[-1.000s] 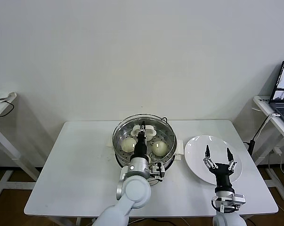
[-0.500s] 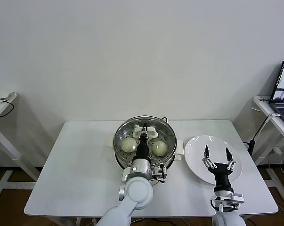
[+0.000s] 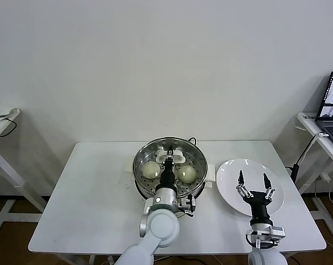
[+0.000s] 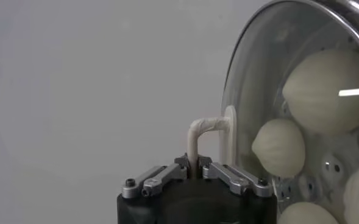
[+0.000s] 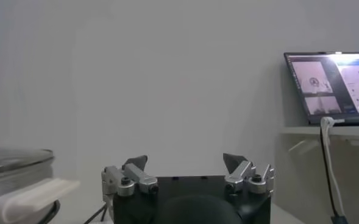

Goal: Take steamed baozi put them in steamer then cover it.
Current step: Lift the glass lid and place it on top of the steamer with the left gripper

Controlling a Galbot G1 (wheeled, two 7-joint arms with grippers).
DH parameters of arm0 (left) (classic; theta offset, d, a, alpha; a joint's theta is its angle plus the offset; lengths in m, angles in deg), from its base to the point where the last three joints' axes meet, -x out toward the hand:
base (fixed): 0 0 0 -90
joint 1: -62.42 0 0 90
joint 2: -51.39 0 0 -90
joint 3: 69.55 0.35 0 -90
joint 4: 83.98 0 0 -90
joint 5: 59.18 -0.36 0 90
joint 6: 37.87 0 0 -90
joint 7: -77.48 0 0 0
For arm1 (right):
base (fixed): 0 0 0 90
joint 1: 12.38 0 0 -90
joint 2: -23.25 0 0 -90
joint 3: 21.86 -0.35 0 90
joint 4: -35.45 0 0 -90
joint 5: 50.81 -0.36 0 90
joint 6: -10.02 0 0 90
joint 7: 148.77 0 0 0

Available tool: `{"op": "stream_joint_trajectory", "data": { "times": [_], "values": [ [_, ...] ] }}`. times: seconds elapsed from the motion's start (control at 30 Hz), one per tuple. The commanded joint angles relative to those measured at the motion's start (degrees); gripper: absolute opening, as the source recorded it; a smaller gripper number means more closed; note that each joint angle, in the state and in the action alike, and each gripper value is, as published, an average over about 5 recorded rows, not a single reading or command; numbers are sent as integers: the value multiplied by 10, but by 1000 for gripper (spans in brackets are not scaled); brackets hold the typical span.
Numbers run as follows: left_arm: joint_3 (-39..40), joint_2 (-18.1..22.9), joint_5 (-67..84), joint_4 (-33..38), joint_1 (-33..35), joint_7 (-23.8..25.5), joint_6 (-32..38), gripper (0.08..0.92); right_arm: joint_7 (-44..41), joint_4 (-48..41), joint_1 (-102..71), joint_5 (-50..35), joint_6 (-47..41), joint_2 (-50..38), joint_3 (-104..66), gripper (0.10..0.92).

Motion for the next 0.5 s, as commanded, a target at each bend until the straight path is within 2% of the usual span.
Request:
{"op": "stream_joint_trajectory", "data": {
  "times": [0.03, 0.5],
  "values": [
    [-2, 0, -4, -1, 3, -2, 3, 186, -1, 2, 0, 0, 1, -1, 0, 823],
    [-7, 0, -3, 2, 8, 0, 16, 189, -1, 0, 0, 2, 2, -2, 1, 823]
  ]
}}
